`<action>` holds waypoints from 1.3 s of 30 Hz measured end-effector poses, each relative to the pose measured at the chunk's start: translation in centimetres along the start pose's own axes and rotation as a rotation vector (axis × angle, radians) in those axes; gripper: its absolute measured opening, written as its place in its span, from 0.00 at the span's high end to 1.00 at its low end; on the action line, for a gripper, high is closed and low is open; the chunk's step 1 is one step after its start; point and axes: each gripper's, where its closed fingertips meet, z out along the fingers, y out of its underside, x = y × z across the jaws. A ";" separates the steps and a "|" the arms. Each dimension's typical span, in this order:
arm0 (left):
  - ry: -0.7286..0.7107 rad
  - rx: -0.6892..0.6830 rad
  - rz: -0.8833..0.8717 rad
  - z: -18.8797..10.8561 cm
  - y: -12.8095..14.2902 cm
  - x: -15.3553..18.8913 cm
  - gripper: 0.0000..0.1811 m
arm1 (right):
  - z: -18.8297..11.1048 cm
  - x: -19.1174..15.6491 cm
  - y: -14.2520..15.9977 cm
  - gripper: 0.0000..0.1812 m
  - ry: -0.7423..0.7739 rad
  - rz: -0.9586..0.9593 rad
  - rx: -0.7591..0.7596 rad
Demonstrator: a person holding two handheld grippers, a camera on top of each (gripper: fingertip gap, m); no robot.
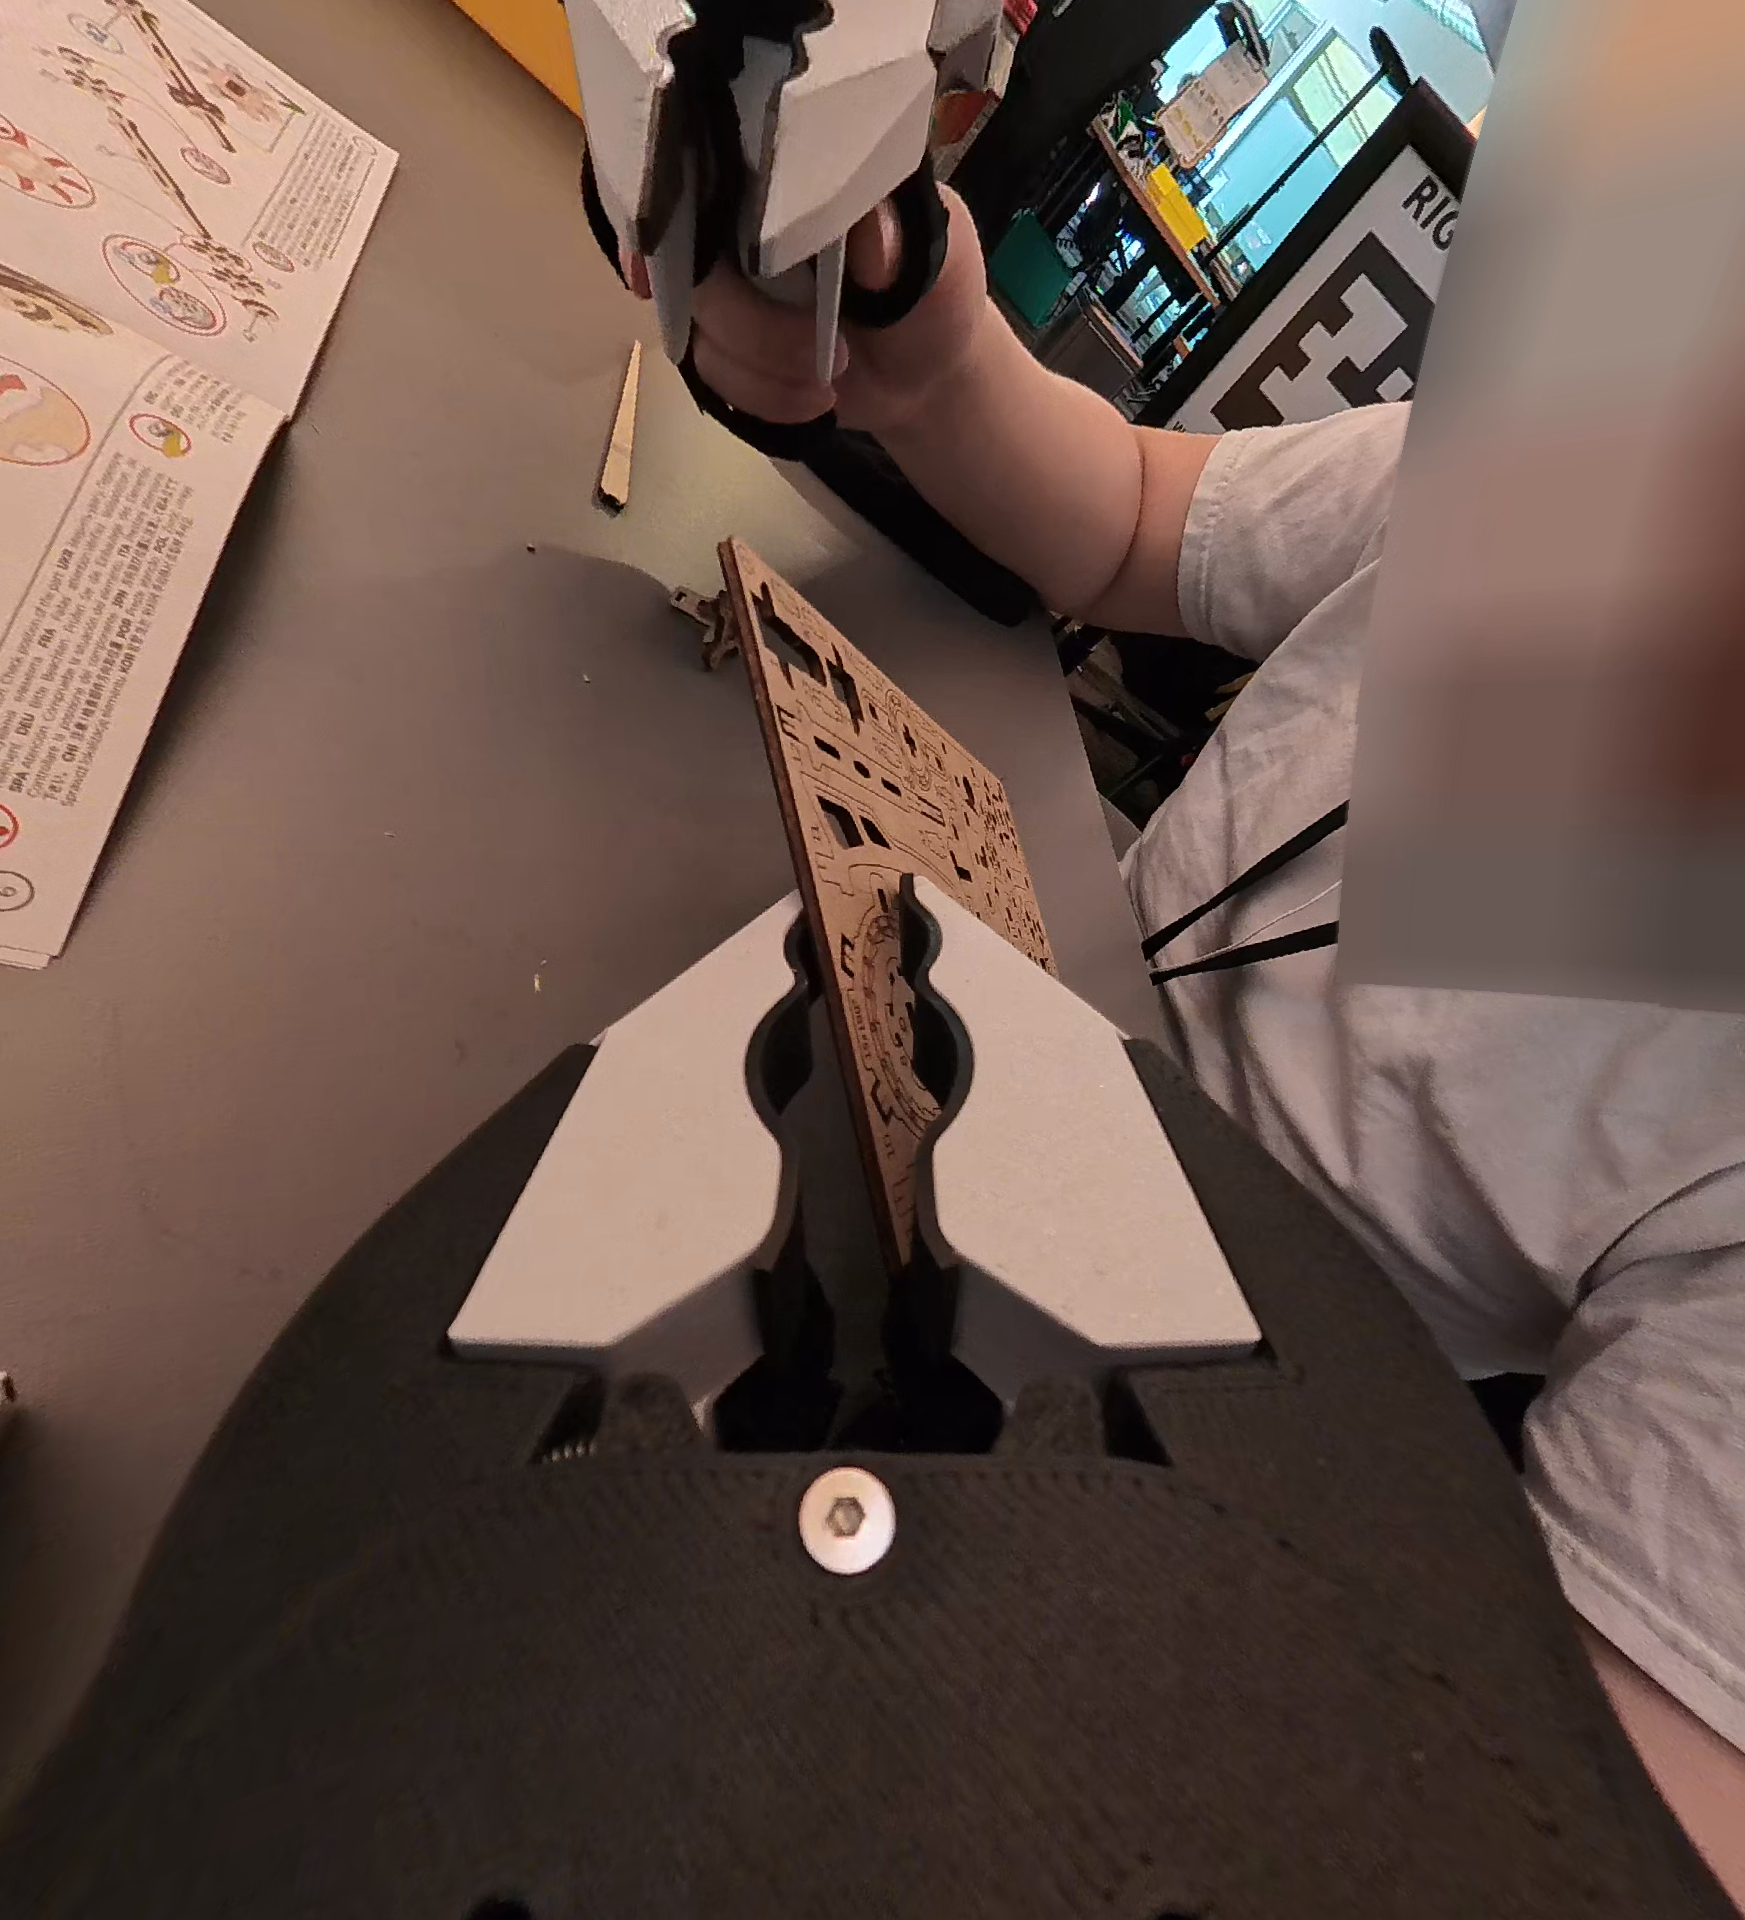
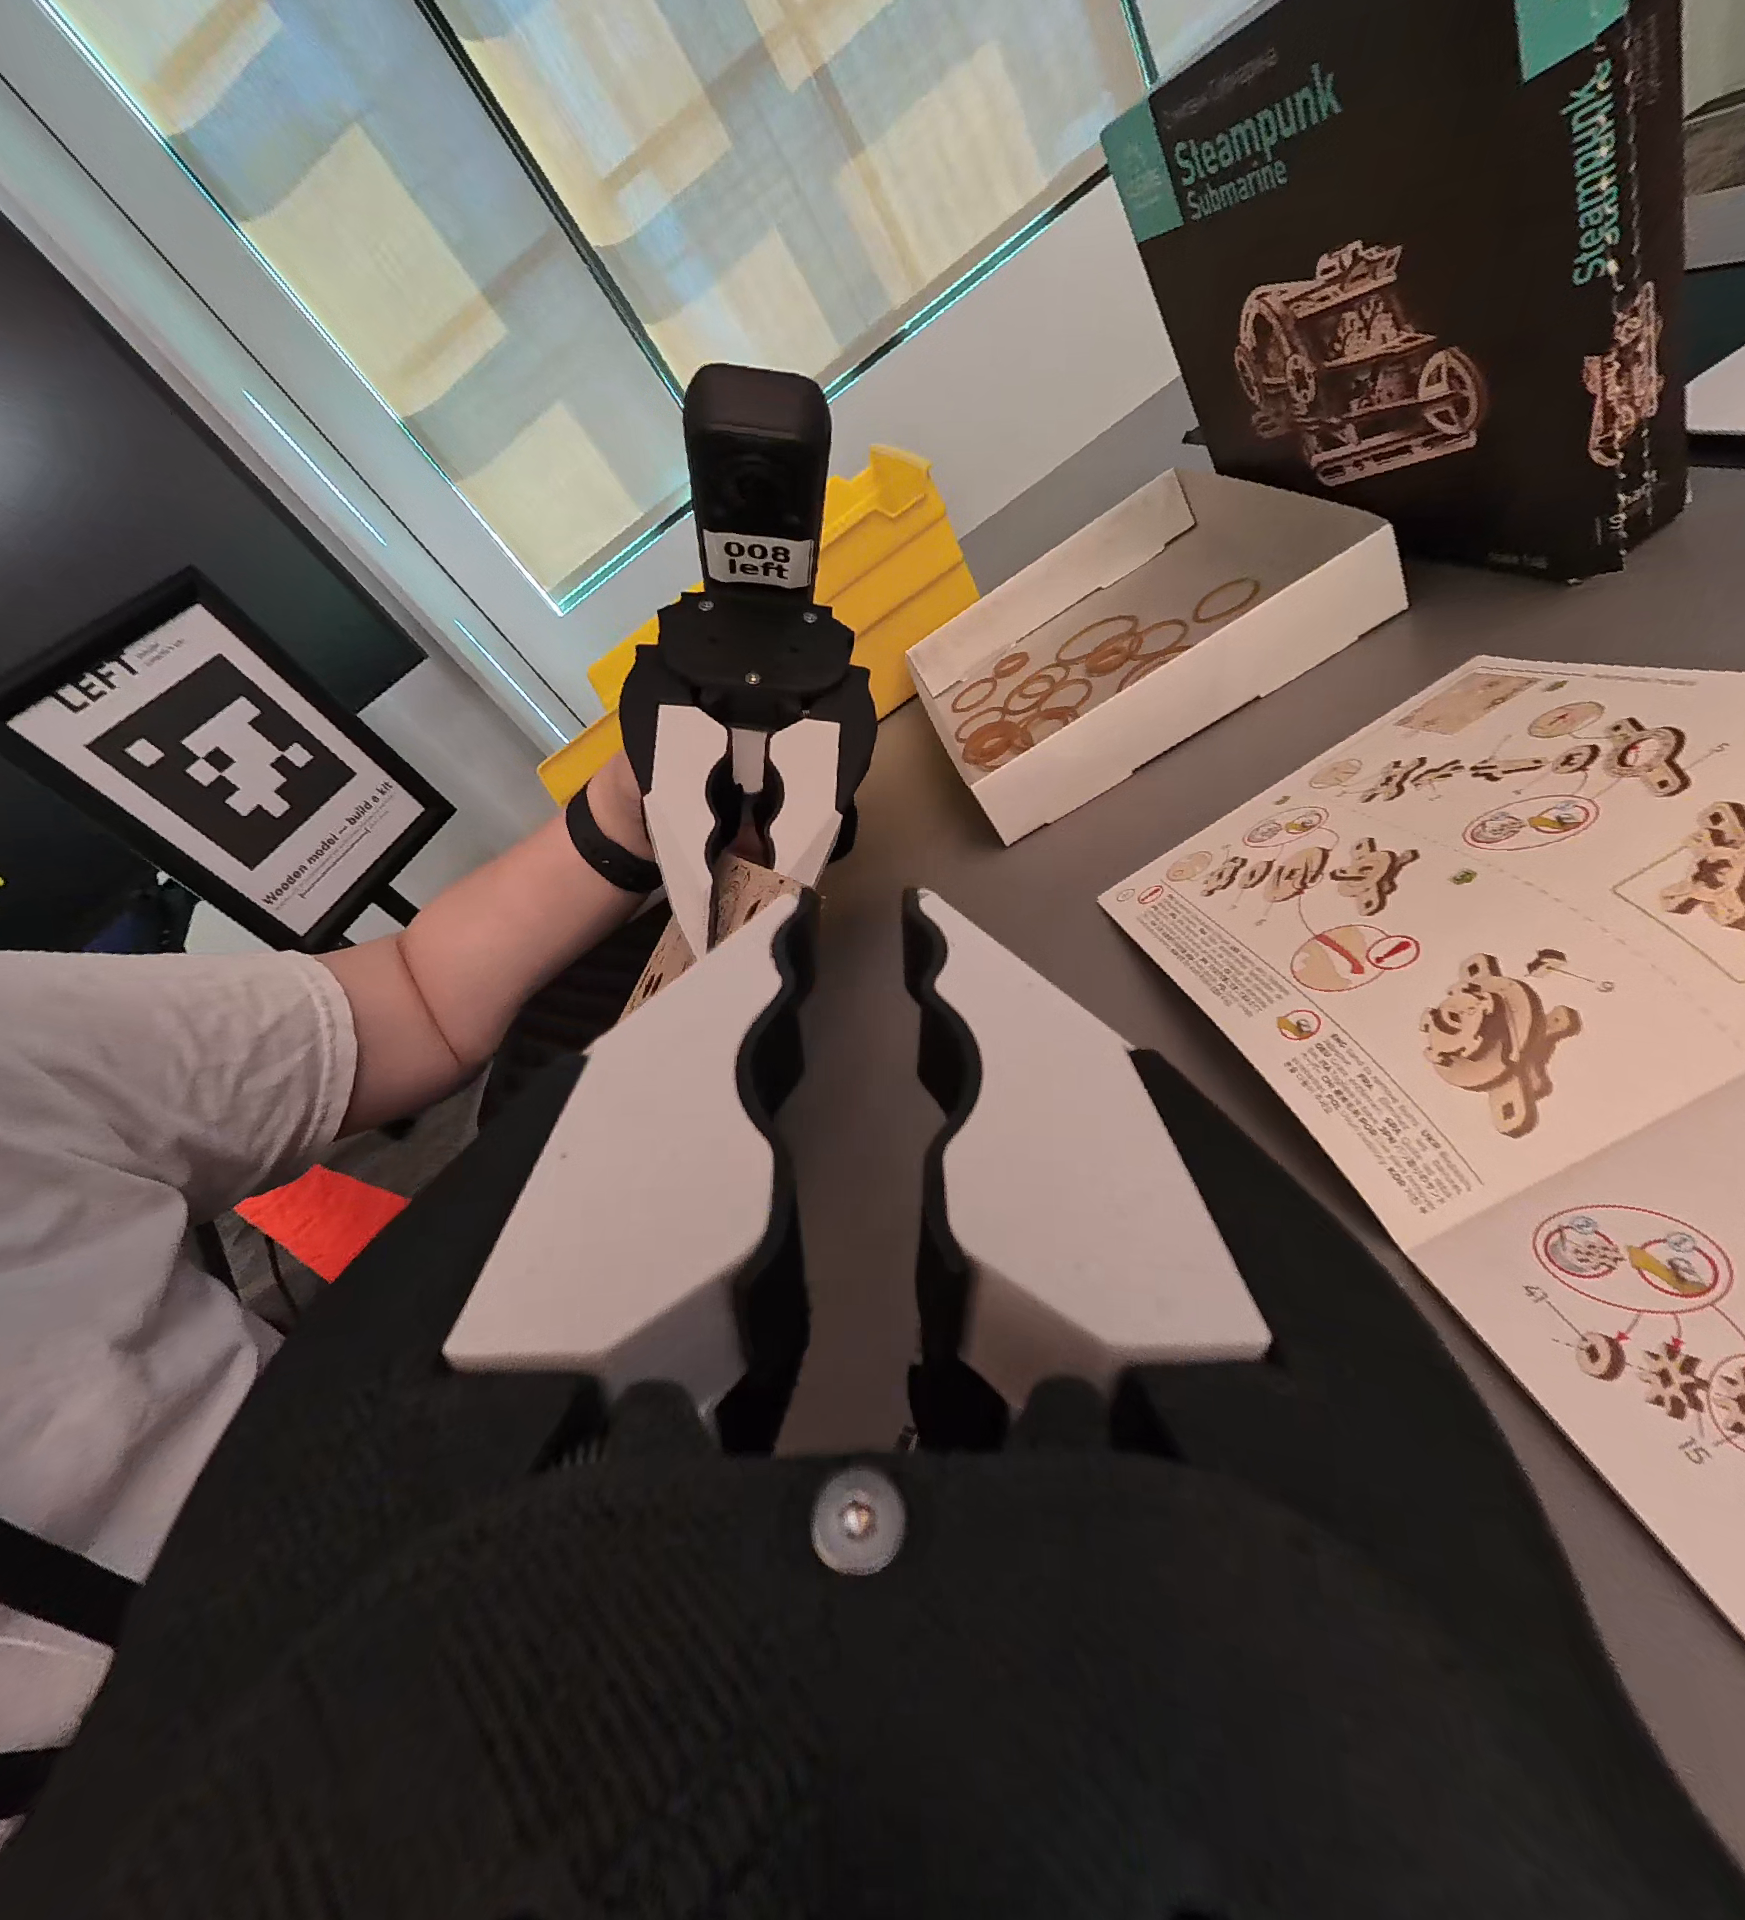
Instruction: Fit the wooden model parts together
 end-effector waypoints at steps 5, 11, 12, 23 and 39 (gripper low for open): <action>-0.002 -0.001 0.001 0.0 0.0 0.0 0.94 | 0.1 0.2 0.1 0.92 0.020 -0.021 -0.007; -0.004 -0.002 0.001 0.0 0.0 0.0 0.94 | 0.2 0.2 0.4 0.92 0.025 -0.029 -0.022; -0.004 -0.002 0.001 0.0 0.0 0.0 0.94 | 0.2 0.2 0.4 0.92 0.024 -0.028 -0.023; -0.002 -0.002 -0.002 0.0 0.0 -0.1 0.94 | -1.9 1.3 -2.7 0.92 0.136 -0.065 0.160; 0.001 -0.003 -0.008 0.1 0.1 -0.2 0.94 | -6.2 3.3 -6.2 0.94 0.202 0.050 0.439</action>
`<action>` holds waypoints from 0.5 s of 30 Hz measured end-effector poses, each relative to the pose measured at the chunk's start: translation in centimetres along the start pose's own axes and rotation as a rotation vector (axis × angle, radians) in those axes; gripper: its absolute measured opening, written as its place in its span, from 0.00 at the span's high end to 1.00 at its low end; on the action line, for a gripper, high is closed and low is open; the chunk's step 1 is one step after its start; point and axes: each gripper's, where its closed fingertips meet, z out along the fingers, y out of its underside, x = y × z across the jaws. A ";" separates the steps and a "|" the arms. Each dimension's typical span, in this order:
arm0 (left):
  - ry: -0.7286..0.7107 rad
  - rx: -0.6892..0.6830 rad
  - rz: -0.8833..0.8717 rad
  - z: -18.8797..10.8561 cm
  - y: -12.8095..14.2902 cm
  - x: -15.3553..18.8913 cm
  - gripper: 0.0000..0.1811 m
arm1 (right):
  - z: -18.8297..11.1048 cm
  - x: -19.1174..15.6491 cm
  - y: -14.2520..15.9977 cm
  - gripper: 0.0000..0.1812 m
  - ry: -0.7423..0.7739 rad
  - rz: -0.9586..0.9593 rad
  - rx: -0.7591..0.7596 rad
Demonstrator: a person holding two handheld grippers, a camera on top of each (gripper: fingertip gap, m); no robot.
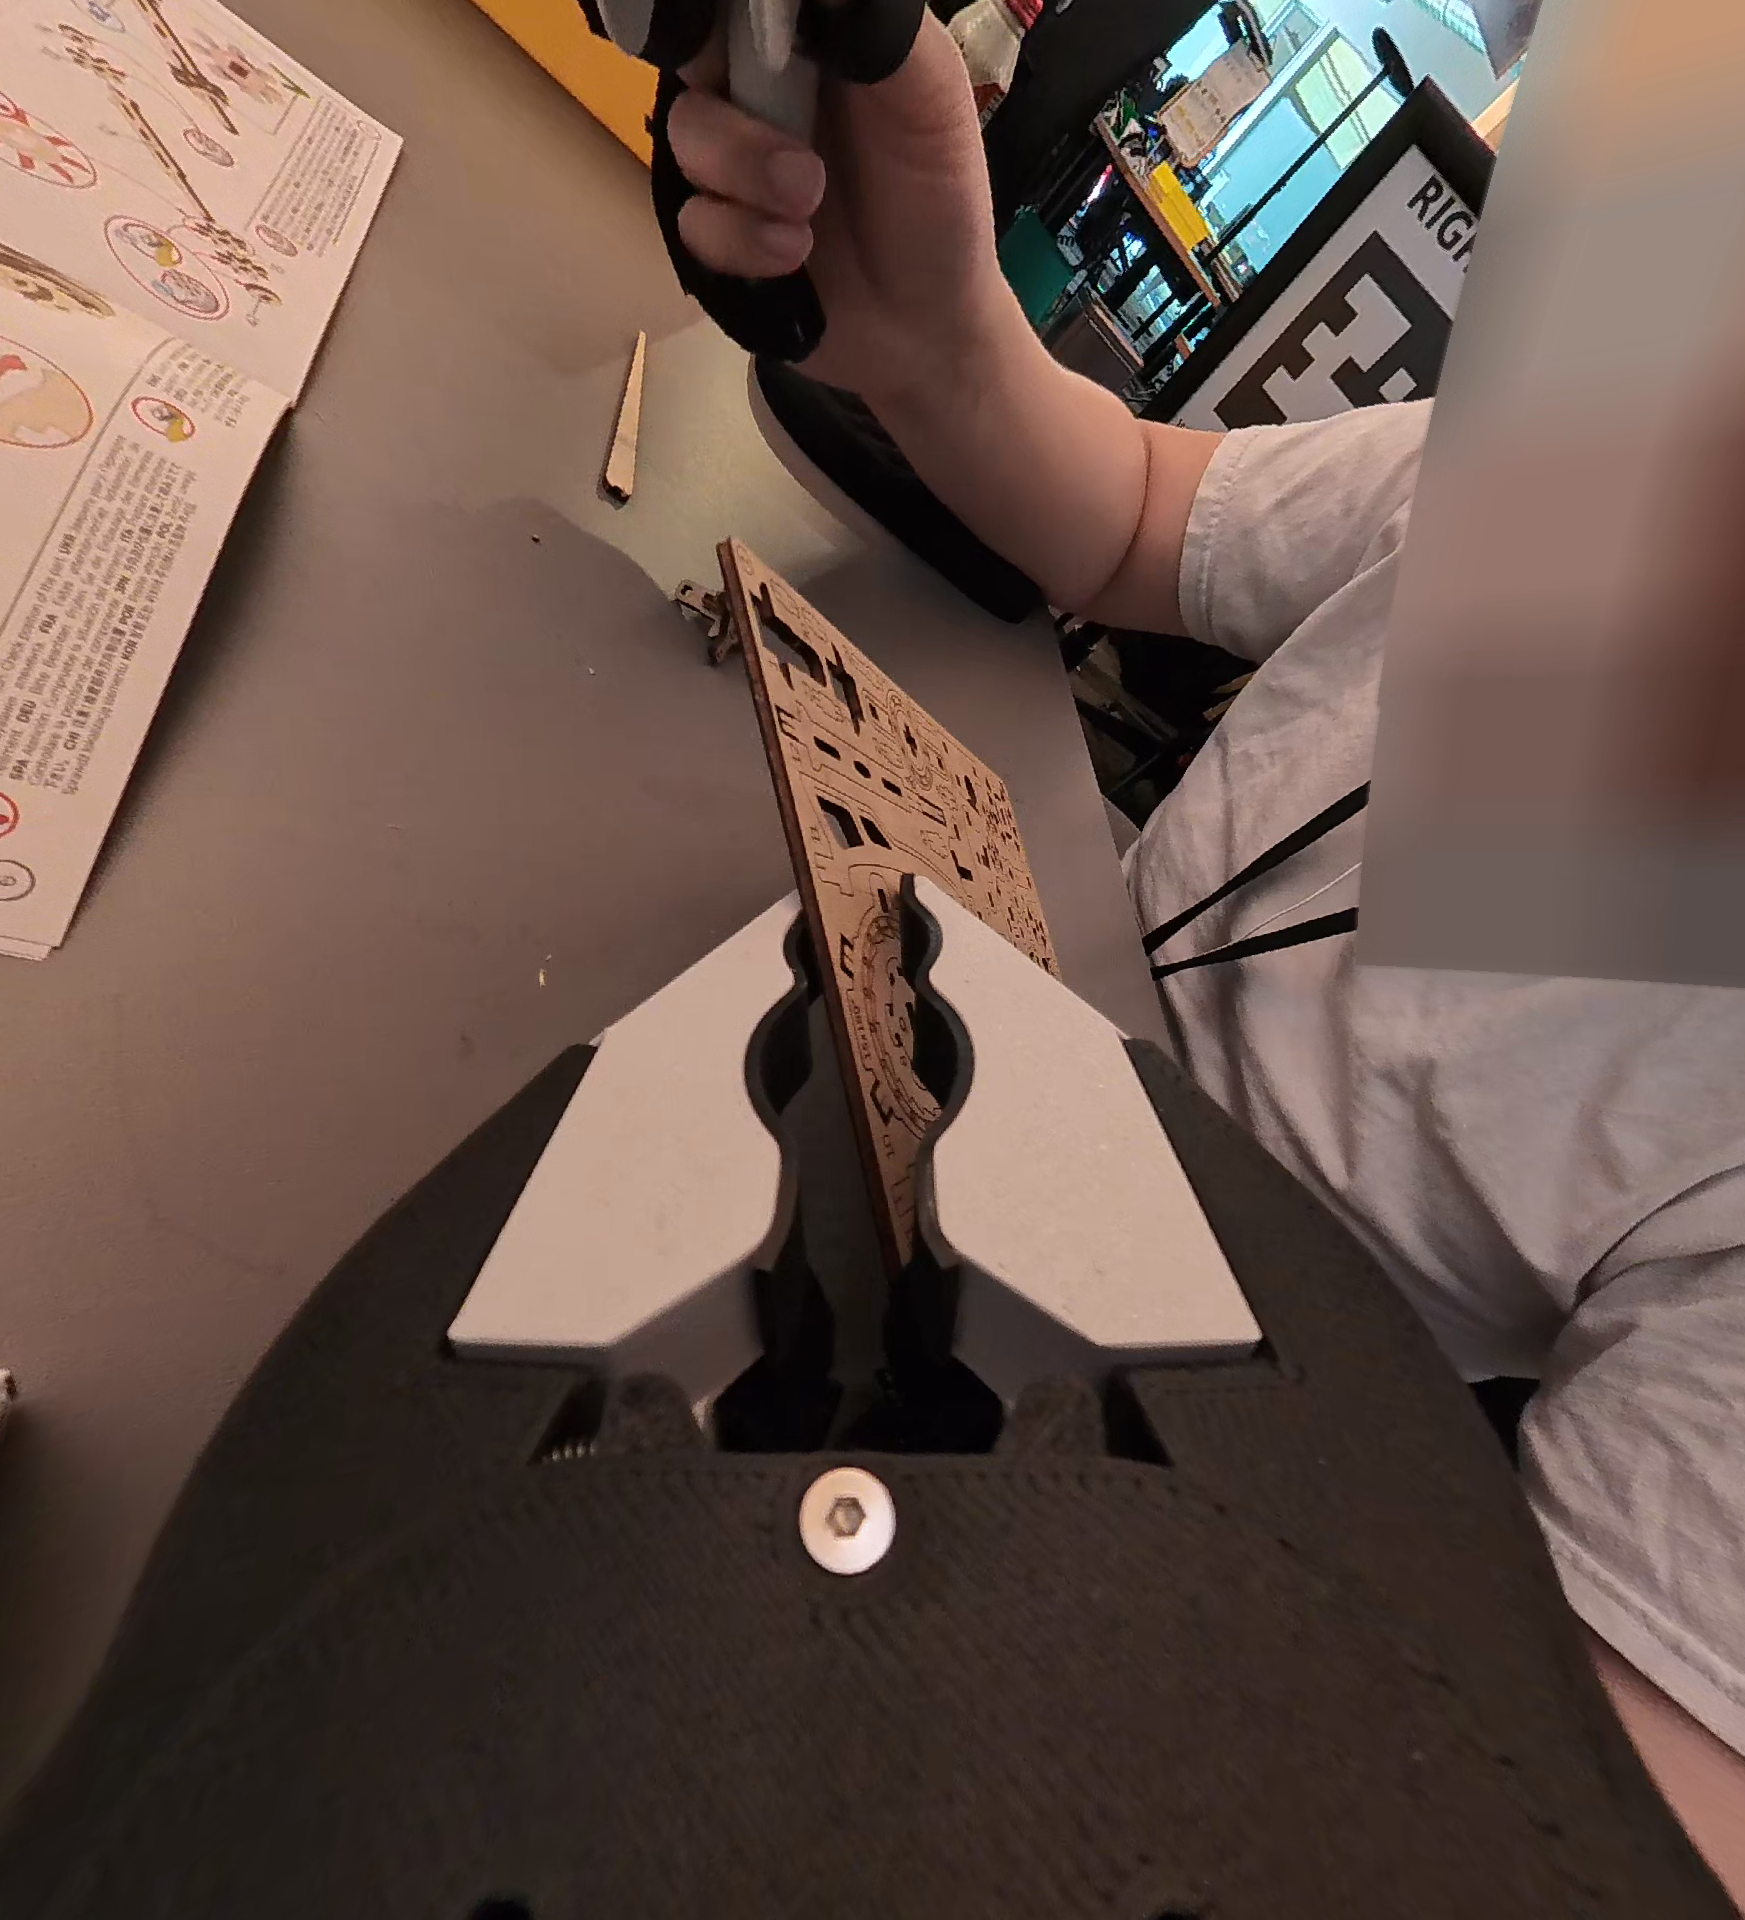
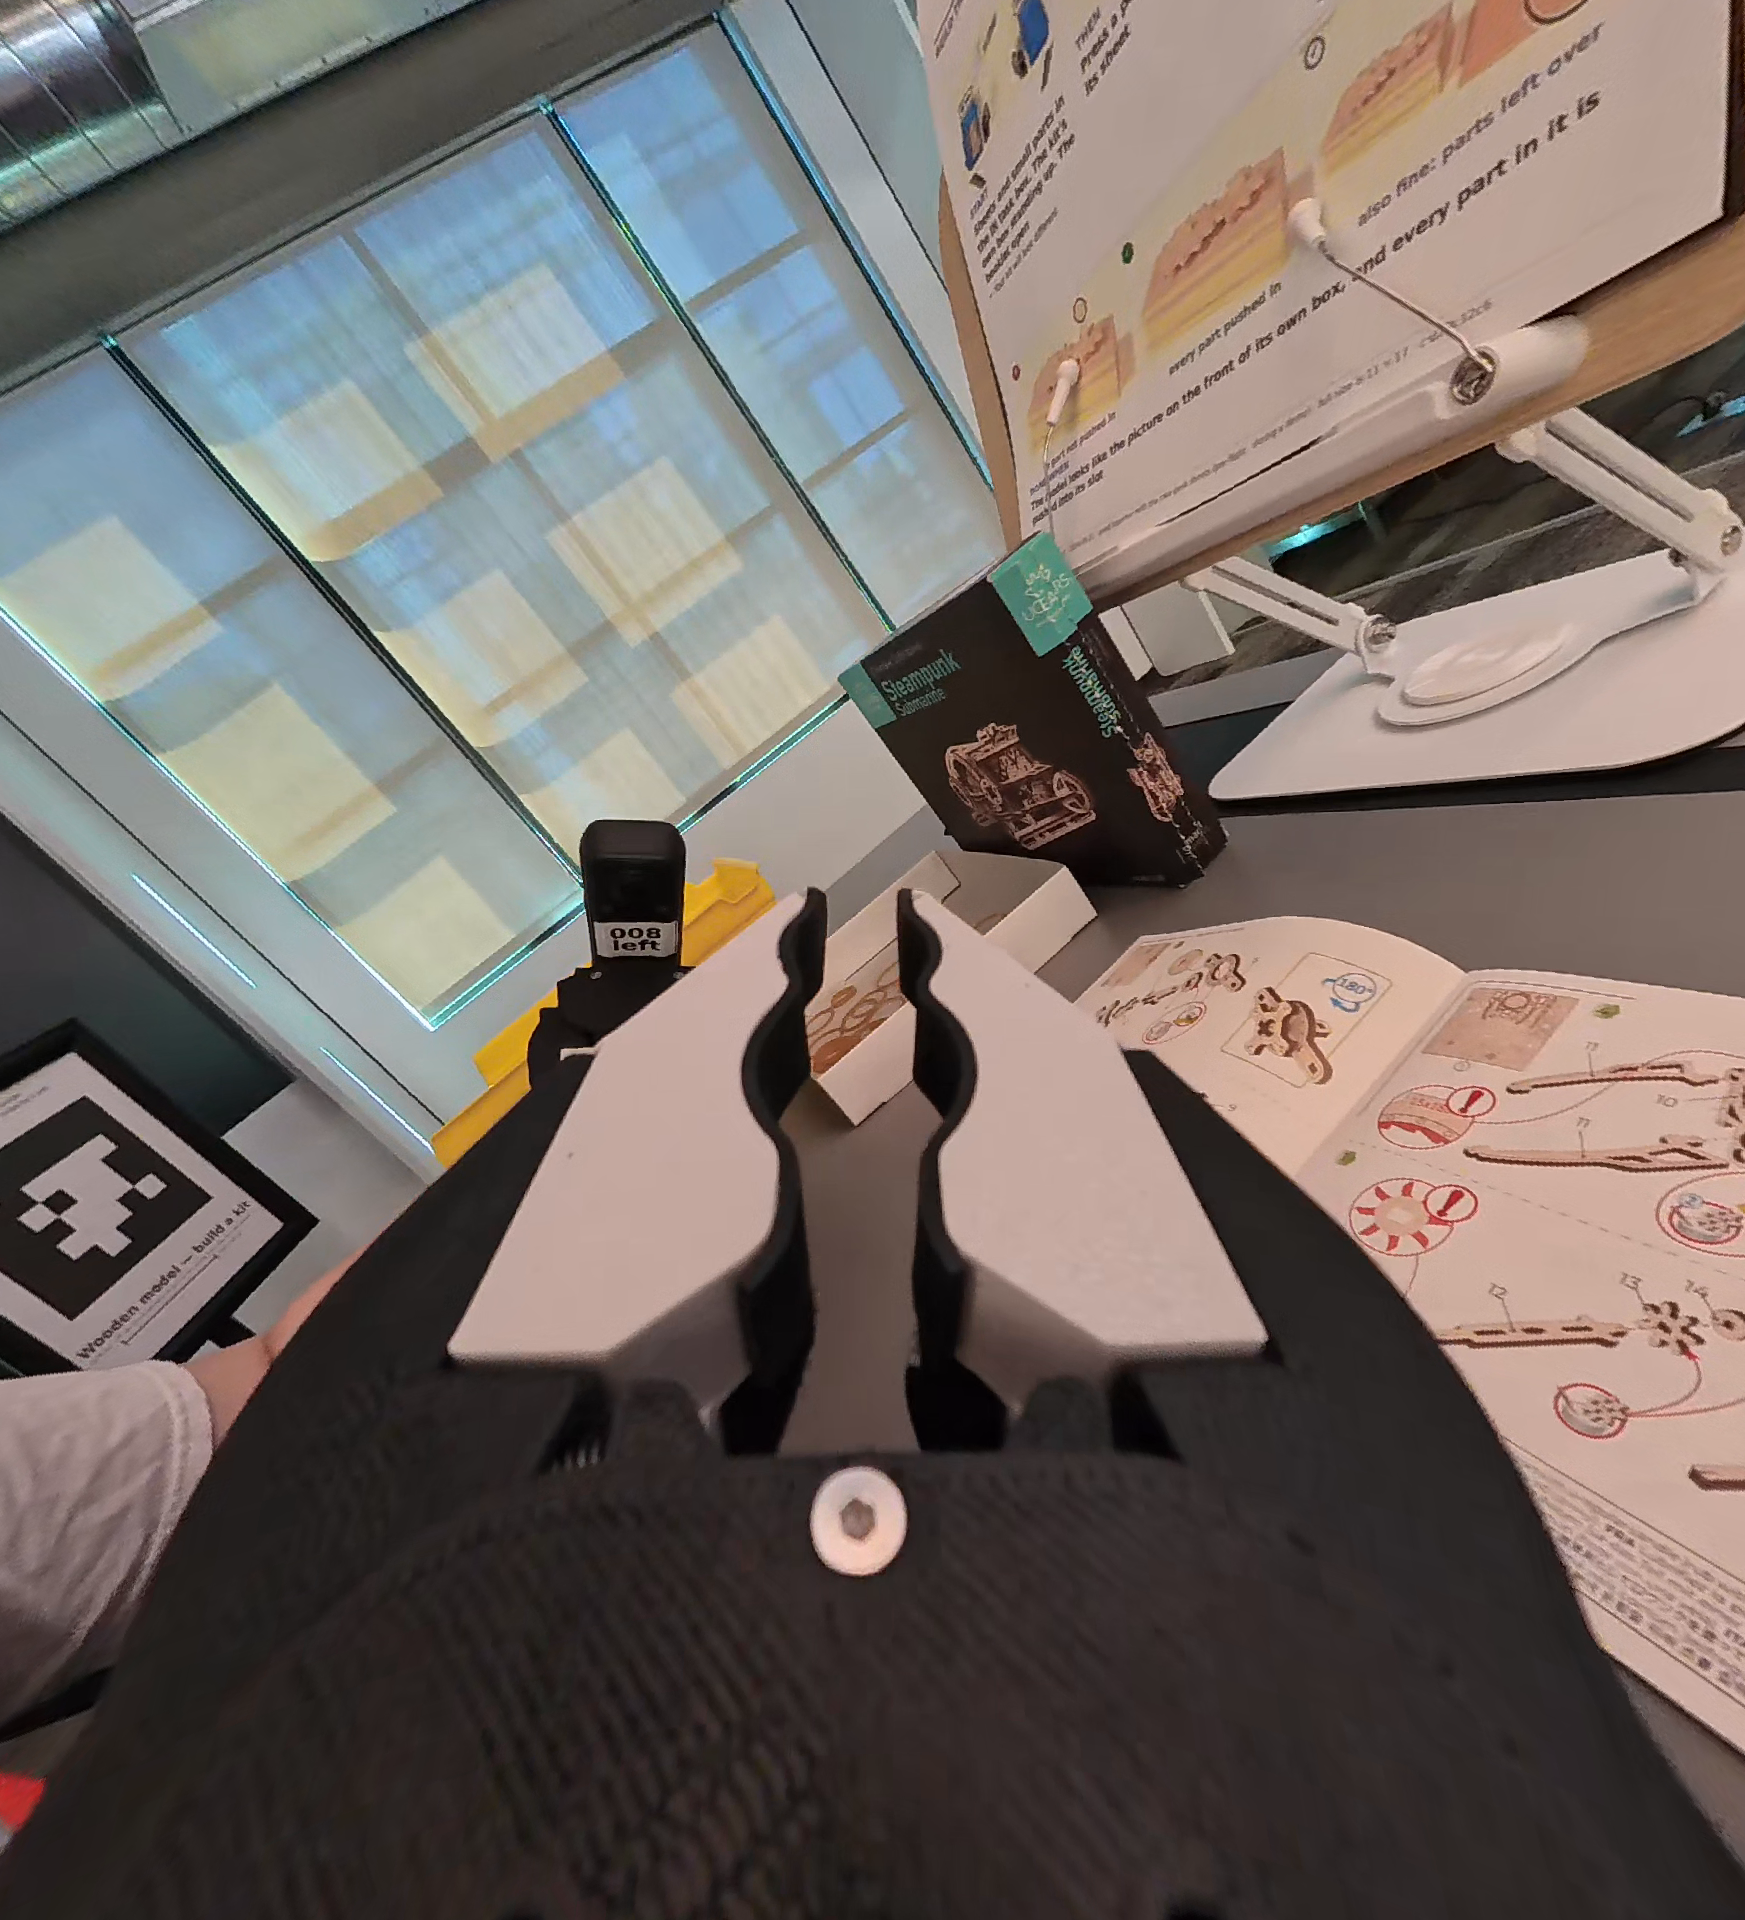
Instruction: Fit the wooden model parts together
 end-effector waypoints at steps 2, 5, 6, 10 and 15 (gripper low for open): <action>0.001 0.000 0.000 0.0 0.0 0.0 0.94 | 0.0 0.0 0.1 0.94 -0.001 0.004 -0.004; 0.001 0.001 0.000 0.0 0.0 0.0 0.94 | 0.1 0.0 0.2 0.94 -0.002 0.006 -0.008; 0.002 0.001 0.000 0.0 0.0 0.0 0.94 | 0.1 0.0 0.2 0.94 -0.002 0.007 -0.008; 0.002 0.001 -0.001 0.0 0.0 0.0 0.94 | 0.1 0.1 0.3 0.94 -0.003 0.013 -0.008; 0.003 0.001 -0.002 0.0 0.0 0.0 0.94 | 0.1 0.2 0.2 0.94 -0.004 0.027 -0.002</action>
